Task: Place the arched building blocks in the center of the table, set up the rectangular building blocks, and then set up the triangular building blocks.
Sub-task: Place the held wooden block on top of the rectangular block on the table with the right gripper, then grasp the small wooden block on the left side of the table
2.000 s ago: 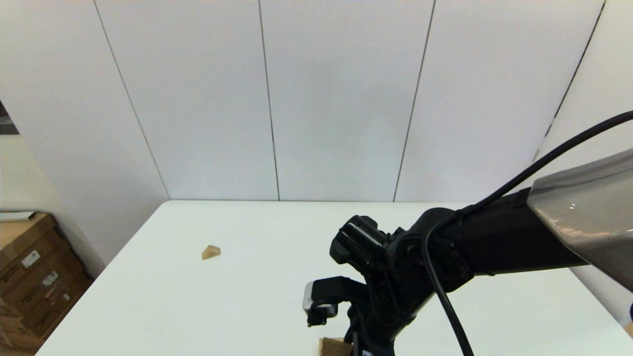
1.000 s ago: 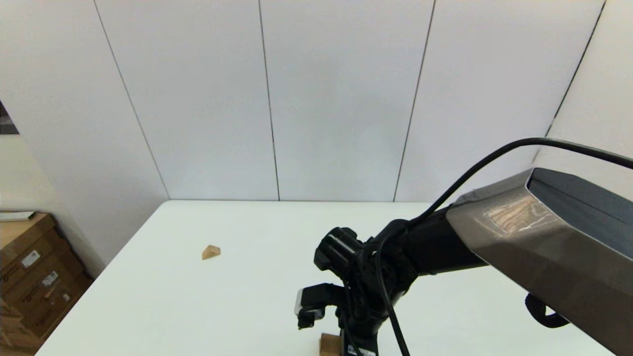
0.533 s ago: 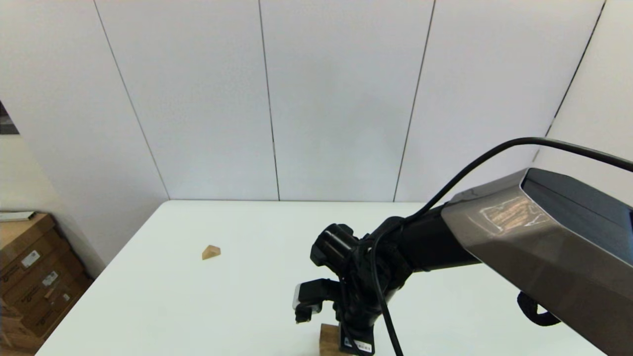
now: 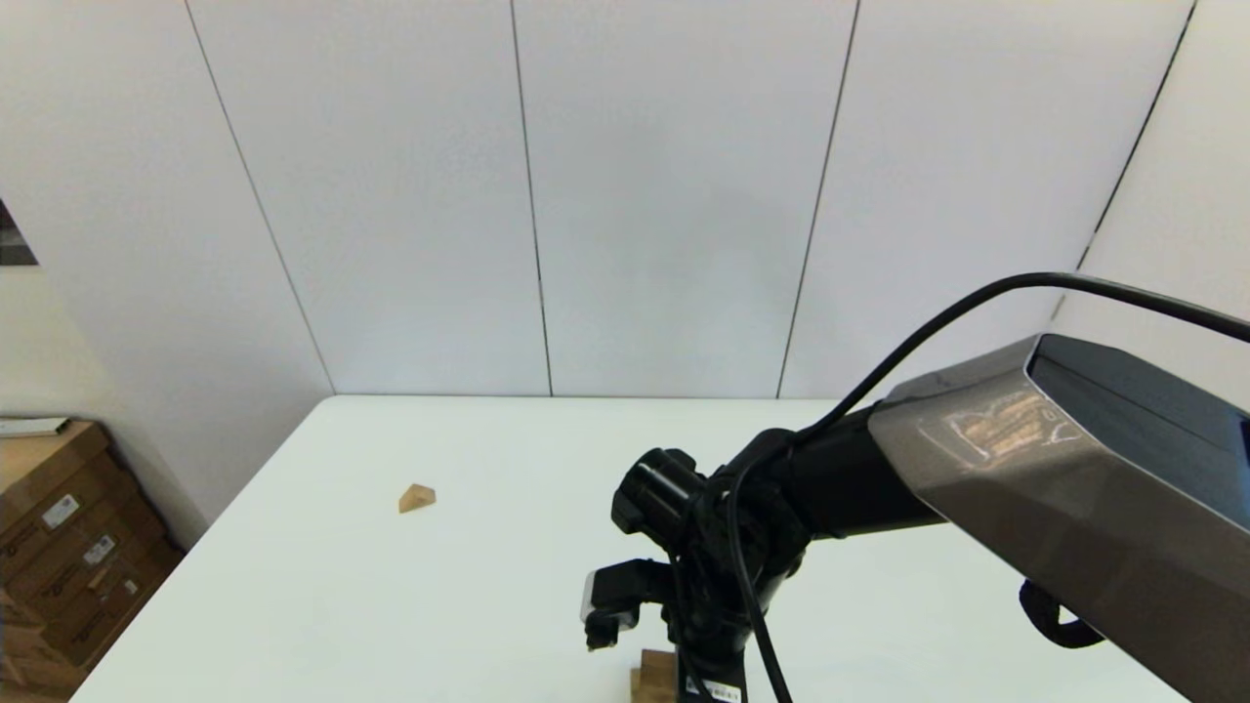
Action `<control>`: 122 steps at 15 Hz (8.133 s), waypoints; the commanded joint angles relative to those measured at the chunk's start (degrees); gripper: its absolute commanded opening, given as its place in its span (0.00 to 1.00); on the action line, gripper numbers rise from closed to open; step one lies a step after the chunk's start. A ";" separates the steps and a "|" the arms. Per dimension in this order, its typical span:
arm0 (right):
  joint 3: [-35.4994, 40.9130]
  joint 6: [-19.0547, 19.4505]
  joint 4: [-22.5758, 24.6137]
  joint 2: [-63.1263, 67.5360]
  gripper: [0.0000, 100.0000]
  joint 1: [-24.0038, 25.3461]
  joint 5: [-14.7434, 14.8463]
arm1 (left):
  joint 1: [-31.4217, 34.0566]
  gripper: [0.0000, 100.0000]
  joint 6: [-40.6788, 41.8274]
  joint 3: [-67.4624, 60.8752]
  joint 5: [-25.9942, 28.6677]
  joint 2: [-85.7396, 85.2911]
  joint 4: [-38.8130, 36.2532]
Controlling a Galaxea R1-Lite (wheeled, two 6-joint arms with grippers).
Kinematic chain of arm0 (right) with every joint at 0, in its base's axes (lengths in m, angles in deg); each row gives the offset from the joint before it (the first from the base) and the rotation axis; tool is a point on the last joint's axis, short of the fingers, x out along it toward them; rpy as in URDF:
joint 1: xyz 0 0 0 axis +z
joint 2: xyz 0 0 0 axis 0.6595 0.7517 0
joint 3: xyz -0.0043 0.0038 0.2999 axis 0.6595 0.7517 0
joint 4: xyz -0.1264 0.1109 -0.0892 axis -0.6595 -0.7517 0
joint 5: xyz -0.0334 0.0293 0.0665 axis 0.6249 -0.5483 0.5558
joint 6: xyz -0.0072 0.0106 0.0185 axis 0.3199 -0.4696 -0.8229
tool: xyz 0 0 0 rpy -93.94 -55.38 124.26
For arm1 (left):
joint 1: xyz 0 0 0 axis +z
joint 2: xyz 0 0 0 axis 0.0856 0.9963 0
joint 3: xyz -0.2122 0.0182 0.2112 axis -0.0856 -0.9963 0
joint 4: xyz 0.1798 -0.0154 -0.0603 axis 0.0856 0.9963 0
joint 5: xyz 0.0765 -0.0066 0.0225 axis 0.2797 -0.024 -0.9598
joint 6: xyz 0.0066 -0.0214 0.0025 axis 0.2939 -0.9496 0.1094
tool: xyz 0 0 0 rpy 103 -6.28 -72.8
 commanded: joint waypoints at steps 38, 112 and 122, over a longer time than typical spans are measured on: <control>-5.13 3.95 -3.73 2.90 0.00 1.71 1.35 | 0.01 1.00 -0.09 0.00 0.01 0.00 -0.03; 77.05 -37.19 19.56 -130.43 1.00 -46.01 4.95 | -0.26 1.00 -8.53 25.84 -0.43 76.55 -9.34; 77.05 -37.19 19.56 -130.43 1.00 -46.01 4.95 | 3.08 1.00 13.44 42.63 4.93 130.69 -42.13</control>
